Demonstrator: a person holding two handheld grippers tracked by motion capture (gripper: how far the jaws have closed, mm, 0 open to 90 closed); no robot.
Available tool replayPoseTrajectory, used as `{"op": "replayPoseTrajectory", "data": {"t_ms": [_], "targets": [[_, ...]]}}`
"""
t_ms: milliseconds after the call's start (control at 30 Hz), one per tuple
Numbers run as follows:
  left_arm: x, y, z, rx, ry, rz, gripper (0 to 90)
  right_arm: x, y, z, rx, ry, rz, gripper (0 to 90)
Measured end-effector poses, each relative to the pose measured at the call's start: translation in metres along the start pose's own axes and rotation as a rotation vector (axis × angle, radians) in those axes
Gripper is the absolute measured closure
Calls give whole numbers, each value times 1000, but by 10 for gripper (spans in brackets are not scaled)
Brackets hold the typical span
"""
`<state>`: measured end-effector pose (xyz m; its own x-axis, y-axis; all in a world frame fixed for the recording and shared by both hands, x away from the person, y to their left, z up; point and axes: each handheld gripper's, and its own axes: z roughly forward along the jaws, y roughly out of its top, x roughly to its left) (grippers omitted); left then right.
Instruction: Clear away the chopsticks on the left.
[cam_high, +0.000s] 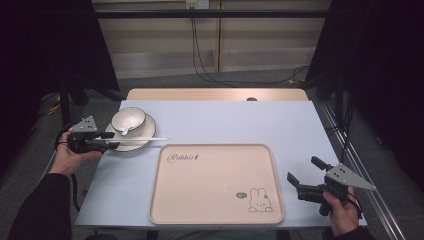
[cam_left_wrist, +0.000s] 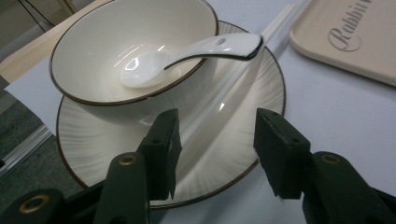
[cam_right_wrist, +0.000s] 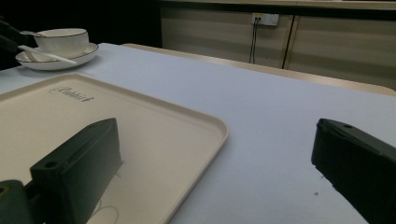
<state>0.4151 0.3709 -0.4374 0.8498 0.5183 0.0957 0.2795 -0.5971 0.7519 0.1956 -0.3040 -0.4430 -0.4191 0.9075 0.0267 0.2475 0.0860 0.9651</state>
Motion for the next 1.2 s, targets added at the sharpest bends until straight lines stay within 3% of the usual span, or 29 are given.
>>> {"op": "replayPoseTrajectory", "data": {"t_ms": [167, 333, 433, 500, 533, 900, 1200], "targets": [[5, -1, 7, 32, -14, 16, 561, 0, 0, 0, 2, -4, 3, 10], [7, -1, 10, 52, 0, 18, 569, 0, 0, 0, 1, 3, 1, 10], [8, 1, 11, 65, 15, 42, 584, 0, 0, -1, 5, 1, -2, 10], [8, 1, 12, 49, 7, 29, 614, 0, -1, -1, 4, -4, 6, 10], [8, 1, 13, 65, -2, 47, 617, 0, -1, -1, 4, -1, 4, 10], [4, 4, 24, 87, -43, 86, 701, 0, -1, -1, 4, 3, 1, 10], [-3, 11, 37, 135, -106, 133, 740, 0, -1, -1, 2, 11, 3, 10]]}}
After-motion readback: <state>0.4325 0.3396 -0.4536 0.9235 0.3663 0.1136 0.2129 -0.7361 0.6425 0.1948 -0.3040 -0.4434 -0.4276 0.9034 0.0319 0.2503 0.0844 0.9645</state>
